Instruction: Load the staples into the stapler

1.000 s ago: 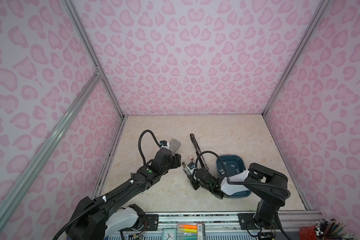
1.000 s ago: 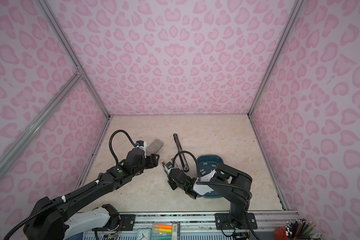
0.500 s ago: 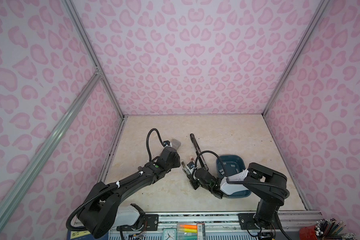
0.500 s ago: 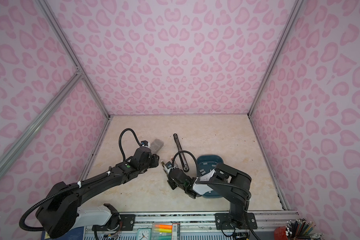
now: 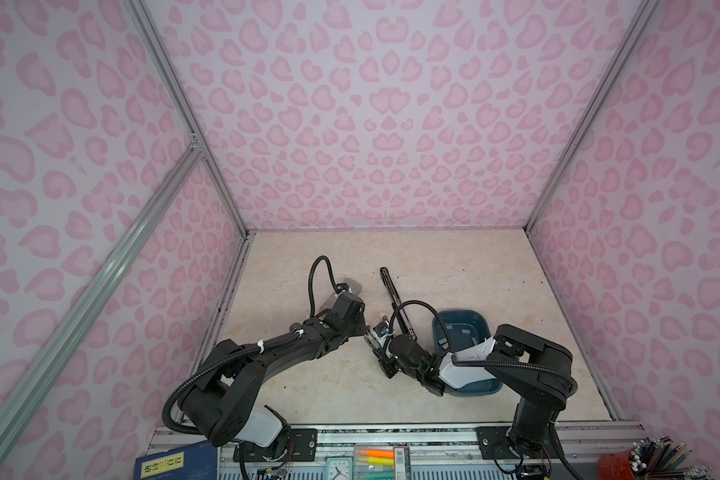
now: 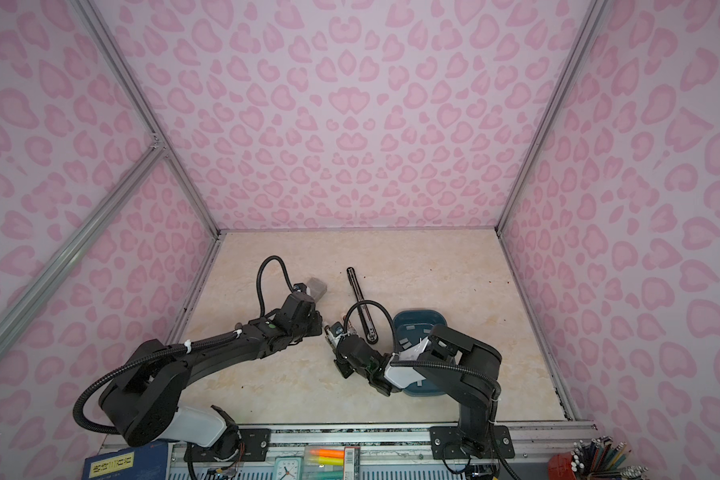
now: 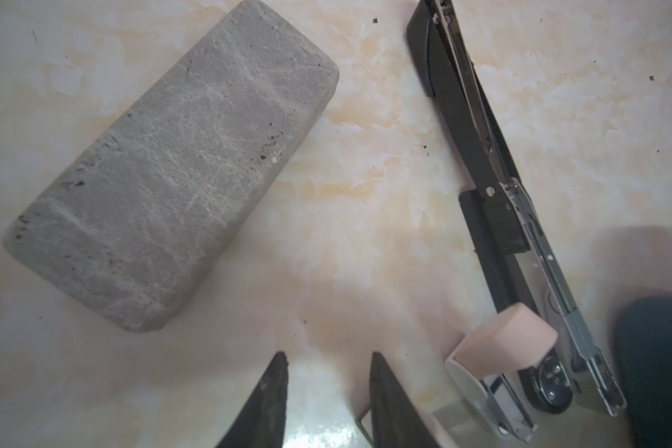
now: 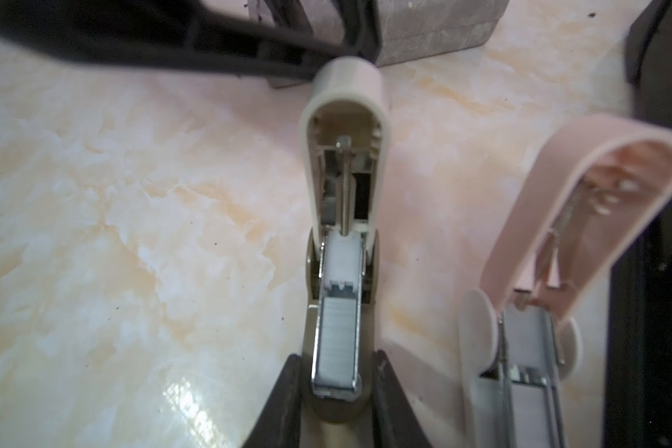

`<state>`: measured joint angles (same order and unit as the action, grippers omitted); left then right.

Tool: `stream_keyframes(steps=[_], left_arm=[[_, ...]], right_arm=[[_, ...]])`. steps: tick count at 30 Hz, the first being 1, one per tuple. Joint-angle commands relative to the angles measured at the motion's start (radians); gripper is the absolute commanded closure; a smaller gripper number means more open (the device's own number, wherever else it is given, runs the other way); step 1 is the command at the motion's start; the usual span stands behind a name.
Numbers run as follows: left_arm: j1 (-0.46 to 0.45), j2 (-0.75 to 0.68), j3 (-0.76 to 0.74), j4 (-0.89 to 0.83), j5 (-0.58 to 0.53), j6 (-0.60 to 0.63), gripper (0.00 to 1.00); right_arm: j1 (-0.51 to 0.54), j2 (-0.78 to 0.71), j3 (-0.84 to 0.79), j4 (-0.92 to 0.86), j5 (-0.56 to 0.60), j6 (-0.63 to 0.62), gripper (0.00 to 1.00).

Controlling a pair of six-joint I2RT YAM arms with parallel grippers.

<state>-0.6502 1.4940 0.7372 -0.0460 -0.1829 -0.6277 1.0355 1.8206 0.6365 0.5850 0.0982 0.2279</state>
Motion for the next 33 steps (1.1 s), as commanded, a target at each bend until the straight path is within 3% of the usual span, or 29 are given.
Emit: stream_keyframes(steps=[1, 16, 22, 33], left_arm=[[-0.012, 0.014, 0.016, 0.034, 0.017, 0.015, 0.68], [-0.084, -0.020, -0.046, 0.100, 0.049, 0.042, 0.72], [-0.099, -0.073, -0.081, 0.118, 0.049, 0.041, 0.70], [-0.129, -0.047, -0.074, 0.130, 0.036, 0.046, 0.68]], right_arm=[[-0.002, 0.019, -0.004, -0.089, -0.021, 0.009, 0.86], [-0.041, 0.013, -0.021, -0.070, -0.043, 0.034, 0.85], [-0.046, -0.017, -0.062, -0.017, -0.074, 0.037, 0.72], [-0.048, -0.067, -0.113, 0.027, -0.068, 0.024, 0.54]])
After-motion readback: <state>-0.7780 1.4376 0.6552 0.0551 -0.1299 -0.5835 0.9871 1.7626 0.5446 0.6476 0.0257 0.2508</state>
